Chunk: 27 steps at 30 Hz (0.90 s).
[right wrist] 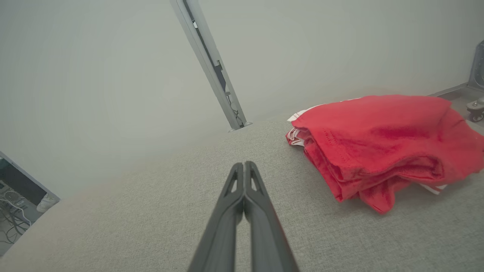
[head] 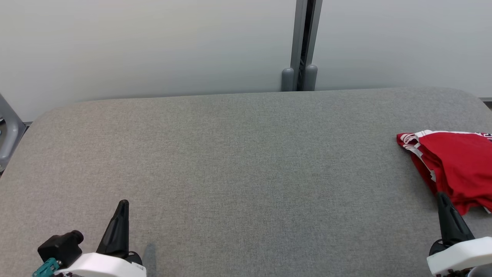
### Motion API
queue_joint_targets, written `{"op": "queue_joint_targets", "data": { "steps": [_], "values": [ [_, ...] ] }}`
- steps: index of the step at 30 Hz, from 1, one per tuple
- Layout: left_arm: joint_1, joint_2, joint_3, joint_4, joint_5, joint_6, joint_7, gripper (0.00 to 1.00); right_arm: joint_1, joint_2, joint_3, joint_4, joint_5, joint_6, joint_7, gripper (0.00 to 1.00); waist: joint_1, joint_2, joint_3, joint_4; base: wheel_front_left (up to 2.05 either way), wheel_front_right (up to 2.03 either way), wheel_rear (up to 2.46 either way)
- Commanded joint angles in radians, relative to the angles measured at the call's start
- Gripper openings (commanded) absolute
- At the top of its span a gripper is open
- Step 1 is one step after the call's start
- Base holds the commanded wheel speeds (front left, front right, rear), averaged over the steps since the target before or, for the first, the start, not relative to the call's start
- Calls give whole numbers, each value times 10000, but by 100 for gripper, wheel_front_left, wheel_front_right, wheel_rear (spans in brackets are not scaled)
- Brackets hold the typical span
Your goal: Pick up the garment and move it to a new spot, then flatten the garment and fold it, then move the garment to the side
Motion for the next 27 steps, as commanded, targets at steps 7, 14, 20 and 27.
{"op": "queue_joint_targets", "data": {
  "steps": [7,14,20,27],
  "values": [
    [-522,-94,83,-21,-1225,-183,27,0,-614,-50,-338,279,1277,-1,437,0,0,0,10,-35,0,0,0],
    [-652,-217,95,53,-2019,-275,48,0,-857,-41,-525,545,2108,-1,734,0,0,0,19,-63,0,0,0],
    [-773,-328,108,126,-2763,-360,69,0,-1084,-34,-696,796,2897,0,1011,0,0,0,28,-92,0,0,0],
    [-912,-452,122,205,-3566,-455,101,0,-1324,-29,-885,1070,3754,-1,1310,0,0,0,38,-125,0,0,0]
  ]
}}
